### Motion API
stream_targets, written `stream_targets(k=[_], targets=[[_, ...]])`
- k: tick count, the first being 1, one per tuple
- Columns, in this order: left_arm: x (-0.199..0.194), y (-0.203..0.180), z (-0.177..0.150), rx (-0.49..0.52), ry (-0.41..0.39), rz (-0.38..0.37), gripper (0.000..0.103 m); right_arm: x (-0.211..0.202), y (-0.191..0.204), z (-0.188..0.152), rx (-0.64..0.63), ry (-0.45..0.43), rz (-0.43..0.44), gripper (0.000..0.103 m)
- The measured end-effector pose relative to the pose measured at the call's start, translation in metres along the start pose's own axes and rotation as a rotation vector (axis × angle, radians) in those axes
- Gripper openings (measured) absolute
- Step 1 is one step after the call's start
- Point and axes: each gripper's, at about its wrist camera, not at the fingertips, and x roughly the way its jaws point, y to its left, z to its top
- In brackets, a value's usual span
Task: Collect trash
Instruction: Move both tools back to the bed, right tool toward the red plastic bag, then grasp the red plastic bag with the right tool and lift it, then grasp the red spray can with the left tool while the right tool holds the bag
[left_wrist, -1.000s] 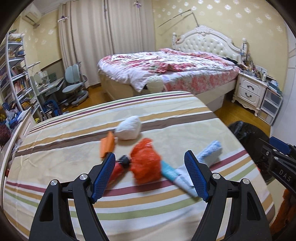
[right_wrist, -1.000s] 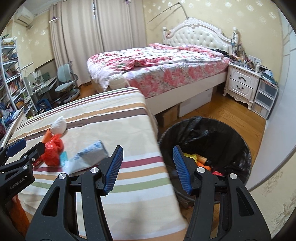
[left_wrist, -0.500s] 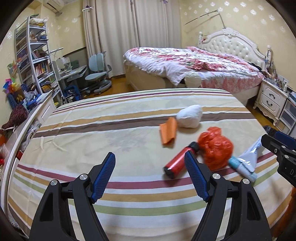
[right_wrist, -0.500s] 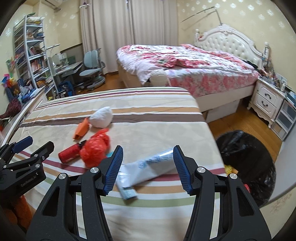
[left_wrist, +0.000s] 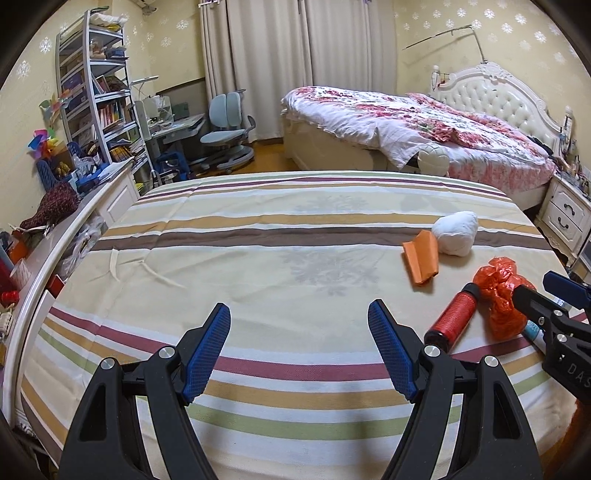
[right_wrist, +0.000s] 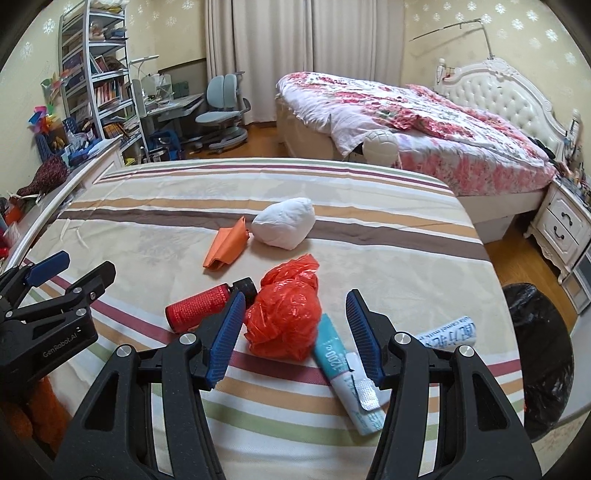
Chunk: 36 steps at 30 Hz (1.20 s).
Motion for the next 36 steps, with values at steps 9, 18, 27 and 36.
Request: stream_targets(k=[9,18,27,36], targets=[[0.004,-0.005,-0.005,0.010,0.015,-0.035,0.075,0.017,0.004,-0.003,0.016,0.058,0.039,0.043],[0.004,-0.024,-0.004,0.036,0.022,-0.086,0.075,0.006,-0.009,0.003,0.034,0.013,0.021,0.032],[0.003,-0.054,-0.001,0.085,0.017,-0.134,0.075,-0.016,-0.062,0.002,0.106,-0.044,-0.078,0.031],[0.018,-0.088,0.003,0.171,0.048,-0.158,0.074,-0.026,-0.119,-0.015,0.209,-0.044,-0.153,0.031]])
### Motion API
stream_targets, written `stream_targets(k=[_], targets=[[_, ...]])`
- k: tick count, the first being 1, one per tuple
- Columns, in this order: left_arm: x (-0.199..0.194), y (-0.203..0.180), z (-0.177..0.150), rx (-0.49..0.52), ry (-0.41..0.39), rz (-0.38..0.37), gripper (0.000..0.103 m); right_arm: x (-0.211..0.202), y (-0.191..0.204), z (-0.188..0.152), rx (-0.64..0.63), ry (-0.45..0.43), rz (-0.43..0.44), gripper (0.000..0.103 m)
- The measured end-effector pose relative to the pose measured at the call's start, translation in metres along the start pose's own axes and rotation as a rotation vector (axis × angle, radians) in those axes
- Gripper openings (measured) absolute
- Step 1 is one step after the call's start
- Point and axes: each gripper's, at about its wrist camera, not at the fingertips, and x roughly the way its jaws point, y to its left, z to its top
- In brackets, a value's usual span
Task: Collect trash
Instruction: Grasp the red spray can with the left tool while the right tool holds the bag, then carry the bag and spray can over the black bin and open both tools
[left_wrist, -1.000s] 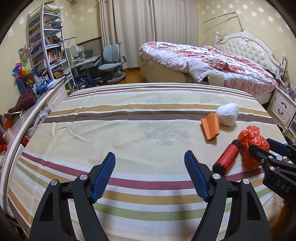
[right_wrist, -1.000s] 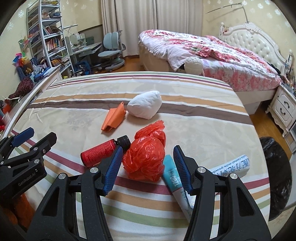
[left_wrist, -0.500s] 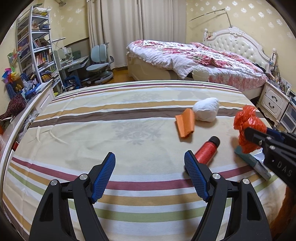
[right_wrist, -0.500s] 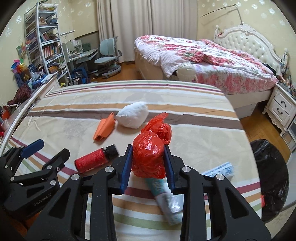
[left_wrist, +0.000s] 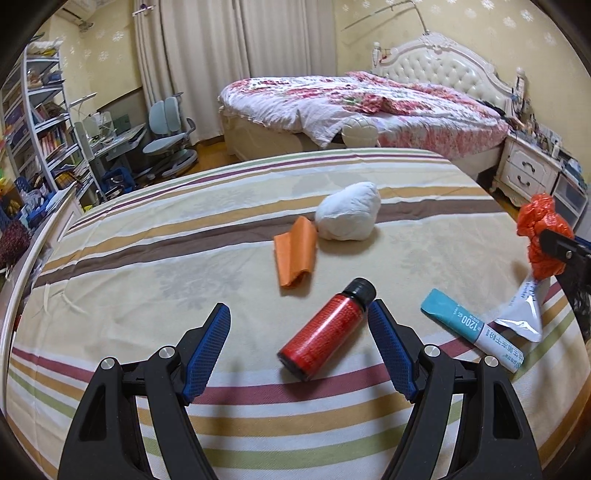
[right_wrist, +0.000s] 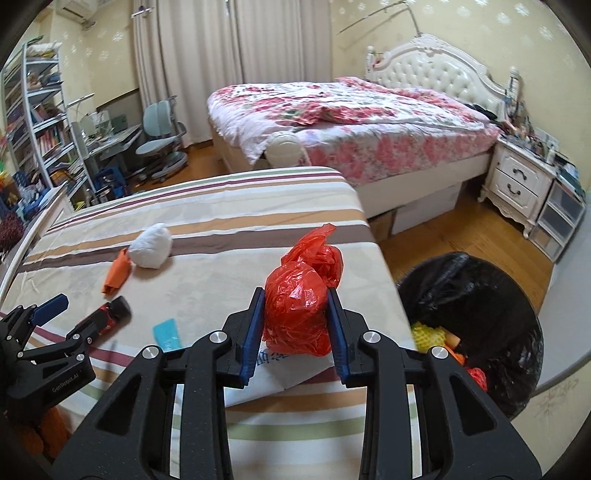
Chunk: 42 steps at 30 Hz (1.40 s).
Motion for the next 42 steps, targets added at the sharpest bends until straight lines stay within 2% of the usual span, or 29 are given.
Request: stream_targets(k=[4,6,8,11,21,30,37,42], targets=[[0.009,-0.005,0.001,0.029,0.039,-0.019,0.055,0.000,-0.014,-0.005,0.028,0.002,-0.007,0.032],[0.012,-0.008,-0.001,0.048,0.061,-0.033,0.040,0.001,-0.016,-0.006,0.033,0.004,-0.005,0.031],[0.012,-0.009,-0.003,0.055,0.062,-0.039,0.037,0.001,-0.017,-0.006,0.038,0.001,0.001,0.032],[0.011,-0.009,-0.005,0.053,0.061,-0.057,0.025,-0.002,-0.015,-0.004,0.039,-0.008,0.013,0.032],[-0.004,0.001,-0.007,0.003,0.018,-0.069,0.025,-0.011,-0.002,0.004,0.004,-0.034,0.018,0.031],[-0.022,0.001,0.001,-0.036,-0.029,-0.081,0.025,-0.023,-0.017,0.004,0.017,-0.051,-0.027,0.031],[-0.038,-0.022,0.010,-0.020,-0.072,-0.131,0.025,-0.035,-0.041,-0.002,0.038,-0.059,-0.082,0.031],[-0.043,-0.056,0.017,0.017,-0.084,-0.184,0.025,-0.044,-0.066,-0.011,0.067,-0.059,-0.124,0.032]])
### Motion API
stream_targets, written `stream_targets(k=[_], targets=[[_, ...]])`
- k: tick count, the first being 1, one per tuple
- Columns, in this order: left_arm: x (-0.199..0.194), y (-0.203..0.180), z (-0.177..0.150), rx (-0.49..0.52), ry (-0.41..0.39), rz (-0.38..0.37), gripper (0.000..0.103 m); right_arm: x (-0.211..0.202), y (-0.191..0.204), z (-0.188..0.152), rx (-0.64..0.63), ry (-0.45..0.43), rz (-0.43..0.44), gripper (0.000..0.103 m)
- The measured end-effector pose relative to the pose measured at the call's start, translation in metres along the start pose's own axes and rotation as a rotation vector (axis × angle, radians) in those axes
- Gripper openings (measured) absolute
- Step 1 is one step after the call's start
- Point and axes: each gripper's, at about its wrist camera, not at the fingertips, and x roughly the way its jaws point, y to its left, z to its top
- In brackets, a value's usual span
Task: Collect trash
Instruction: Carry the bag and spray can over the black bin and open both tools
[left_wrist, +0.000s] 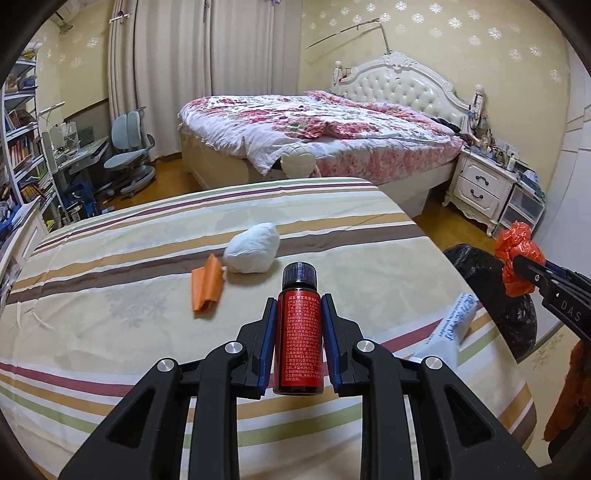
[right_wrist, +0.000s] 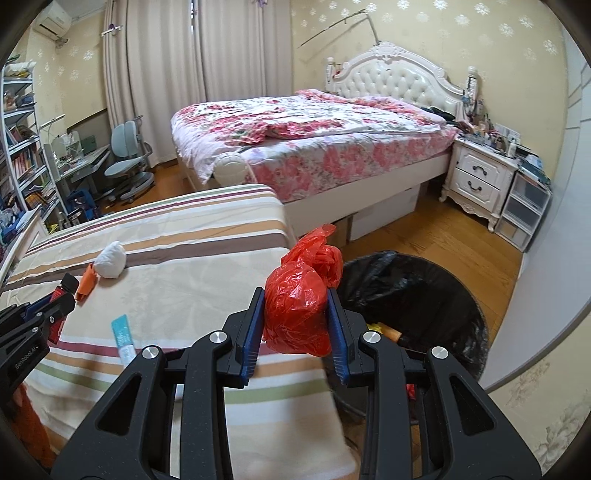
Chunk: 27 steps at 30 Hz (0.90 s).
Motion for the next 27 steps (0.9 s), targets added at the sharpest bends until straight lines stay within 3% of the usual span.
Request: stream_targets(k=[16,27], targets=[[0.022,-0.123,0.021,0.147,-0.019,-0.134,0.025,0.006,-0.075,-0.009,0.075,0.004,-0.074,0.032],[0.058,-0.175,0.031,0.217,0.006,-0.155,0.025,0.023,-0.107,-0.007,0.108,0.015,-0.092,0.032]])
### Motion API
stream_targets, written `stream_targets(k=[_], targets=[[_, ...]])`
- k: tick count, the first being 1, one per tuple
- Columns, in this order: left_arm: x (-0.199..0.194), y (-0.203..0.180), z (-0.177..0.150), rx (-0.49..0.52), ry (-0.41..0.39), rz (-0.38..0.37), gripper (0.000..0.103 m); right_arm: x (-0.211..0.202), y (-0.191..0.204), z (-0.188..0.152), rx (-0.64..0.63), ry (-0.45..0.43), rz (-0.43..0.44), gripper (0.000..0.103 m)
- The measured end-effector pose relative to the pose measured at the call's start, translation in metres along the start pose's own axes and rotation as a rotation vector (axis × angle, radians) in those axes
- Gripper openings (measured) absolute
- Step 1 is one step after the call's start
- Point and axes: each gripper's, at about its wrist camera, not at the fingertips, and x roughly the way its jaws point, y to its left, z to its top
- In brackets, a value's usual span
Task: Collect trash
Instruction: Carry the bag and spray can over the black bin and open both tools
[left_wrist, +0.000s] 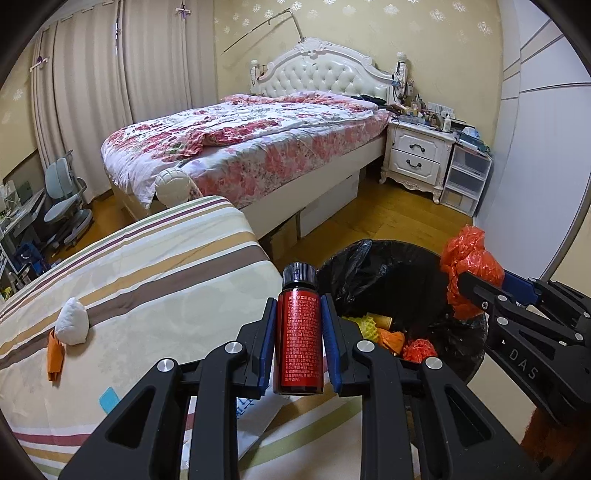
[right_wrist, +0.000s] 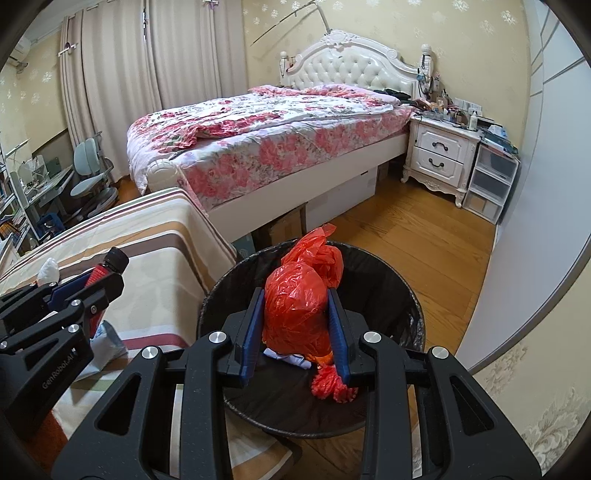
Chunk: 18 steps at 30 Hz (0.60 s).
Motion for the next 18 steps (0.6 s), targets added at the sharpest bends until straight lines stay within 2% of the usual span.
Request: stream_targets(k=[18], targets=[[0.055,-0.034,0.012,0.058,0.057,0.012,0.025,0.035,-0.037,0.007,0.061,0.036,0.001,0.033]])
